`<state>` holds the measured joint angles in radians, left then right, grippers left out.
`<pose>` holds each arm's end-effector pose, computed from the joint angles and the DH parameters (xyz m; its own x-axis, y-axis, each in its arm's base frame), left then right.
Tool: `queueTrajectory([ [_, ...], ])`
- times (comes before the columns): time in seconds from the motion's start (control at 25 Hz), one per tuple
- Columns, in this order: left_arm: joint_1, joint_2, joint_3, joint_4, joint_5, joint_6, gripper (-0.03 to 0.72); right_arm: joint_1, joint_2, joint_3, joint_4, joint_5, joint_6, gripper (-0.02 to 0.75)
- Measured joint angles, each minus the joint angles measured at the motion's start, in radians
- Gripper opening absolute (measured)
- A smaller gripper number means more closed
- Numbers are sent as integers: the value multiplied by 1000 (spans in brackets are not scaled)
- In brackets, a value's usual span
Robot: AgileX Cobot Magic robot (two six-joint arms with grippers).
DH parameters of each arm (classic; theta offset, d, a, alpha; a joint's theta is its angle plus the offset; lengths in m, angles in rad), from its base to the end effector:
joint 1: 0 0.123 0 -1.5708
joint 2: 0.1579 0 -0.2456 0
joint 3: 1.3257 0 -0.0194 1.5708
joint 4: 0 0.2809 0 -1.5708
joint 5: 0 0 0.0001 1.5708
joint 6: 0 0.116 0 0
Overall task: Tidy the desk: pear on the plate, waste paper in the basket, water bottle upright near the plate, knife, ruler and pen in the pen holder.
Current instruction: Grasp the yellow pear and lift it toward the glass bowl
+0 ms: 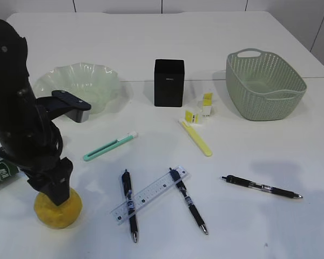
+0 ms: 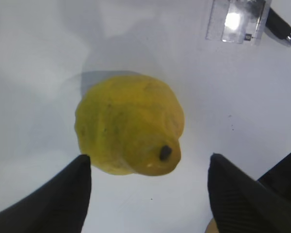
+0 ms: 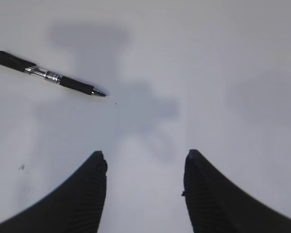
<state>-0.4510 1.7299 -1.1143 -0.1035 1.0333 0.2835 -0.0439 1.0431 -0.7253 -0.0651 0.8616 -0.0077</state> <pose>0.2927 -0.1532 0.1160 -0.7768 0.6289 -0.0314 0.6291 0.7728 -0.0838 0.2420 -0.0164 0.2038 -0.8885 -0.0111 -0.4587 0.0221 0.9975 -0.0669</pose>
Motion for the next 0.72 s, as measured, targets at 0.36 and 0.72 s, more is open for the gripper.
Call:
queueTrajectory([
  [0.36, 0, 50, 0, 0, -4, 0, 529, 0, 0, 0, 0, -6, 0, 389],
  [0.72, 0, 57, 0, 0, -30, 0, 485, 0, 0, 0, 0, -6, 0, 389],
])
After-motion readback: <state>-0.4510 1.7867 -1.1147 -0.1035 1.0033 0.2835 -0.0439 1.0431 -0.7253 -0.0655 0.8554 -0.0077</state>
